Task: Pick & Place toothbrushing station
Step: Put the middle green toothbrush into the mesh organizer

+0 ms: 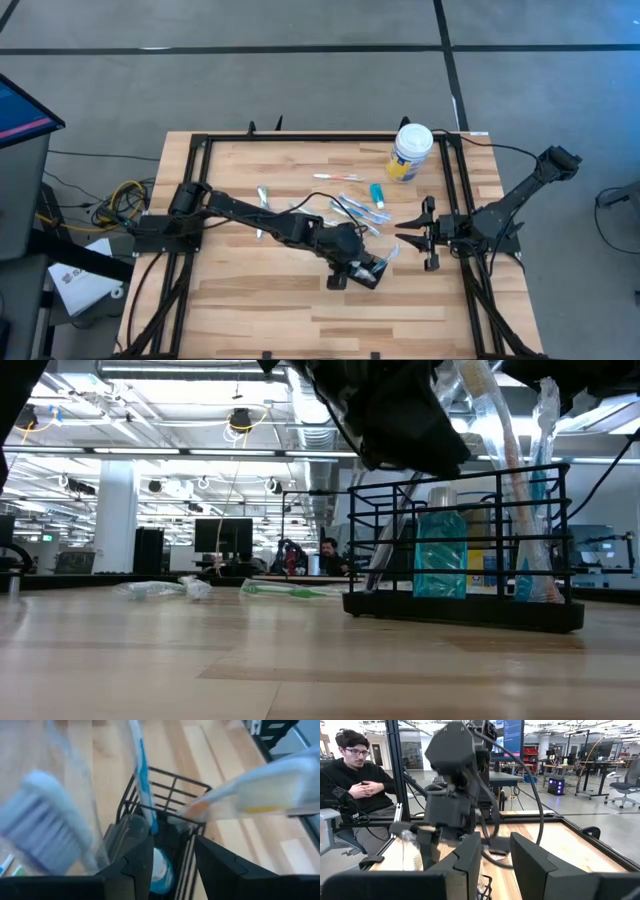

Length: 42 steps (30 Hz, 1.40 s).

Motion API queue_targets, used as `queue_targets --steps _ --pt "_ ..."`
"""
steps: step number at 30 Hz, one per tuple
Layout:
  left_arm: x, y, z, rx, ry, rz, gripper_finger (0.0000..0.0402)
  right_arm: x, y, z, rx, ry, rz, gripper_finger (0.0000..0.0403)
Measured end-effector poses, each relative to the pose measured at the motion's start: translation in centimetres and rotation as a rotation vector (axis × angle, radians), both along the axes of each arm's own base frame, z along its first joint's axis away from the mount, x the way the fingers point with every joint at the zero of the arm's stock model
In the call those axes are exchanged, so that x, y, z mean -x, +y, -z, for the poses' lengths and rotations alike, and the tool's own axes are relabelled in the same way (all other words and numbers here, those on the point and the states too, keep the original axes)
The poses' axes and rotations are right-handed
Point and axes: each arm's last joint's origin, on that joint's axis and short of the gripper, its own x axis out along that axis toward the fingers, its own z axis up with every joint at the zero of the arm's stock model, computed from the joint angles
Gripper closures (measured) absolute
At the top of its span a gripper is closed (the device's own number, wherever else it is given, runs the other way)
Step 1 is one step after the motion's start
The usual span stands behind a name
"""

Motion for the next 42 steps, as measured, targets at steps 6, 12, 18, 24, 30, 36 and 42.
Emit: queue_targets --steps 6,12,18,24,30,36,42 --pt "0.1 0.0 -0.2 0.013 -0.001 0.015 0.0270 0.0 0.0 0.0 0.001 0.001 0.000 0.0305" --pt "0.4 -0.1 -0.9 0.015 -0.008 0.018 0.0270 0.0 0.0 0.0 0.001 0.001 0.000 0.0305" --pt "1.3 -0.3 -3.3 0.023 -0.050 0.026 0.0269 0.0 0.0 0.1 0.004 0.005 0.000 0.0305" --pt "2.5 -0.2 -6.1 0.015 -0.112 0.045 0.0275 0.0 0.0 0.1 0.003 0.005 0.000 0.0305" --pt "4.0 1.0 -8.7 -0.023 -0.139 0.055 0.0280 0.0 0.0 0.0 0.003 0.004 0.000 0.0305" --pt "5.7 3.2 -10.3 -0.044 -0.095 0.012 0.0282 0.0 0.0 0.0 0.002 0.003 0.000 0.0305" --pt "7.5 5.8 -10.9 -0.141 0.009 -0.100 0.0283 0.0 0.0 0.0 0.002 0.003 0.000 0.0305"
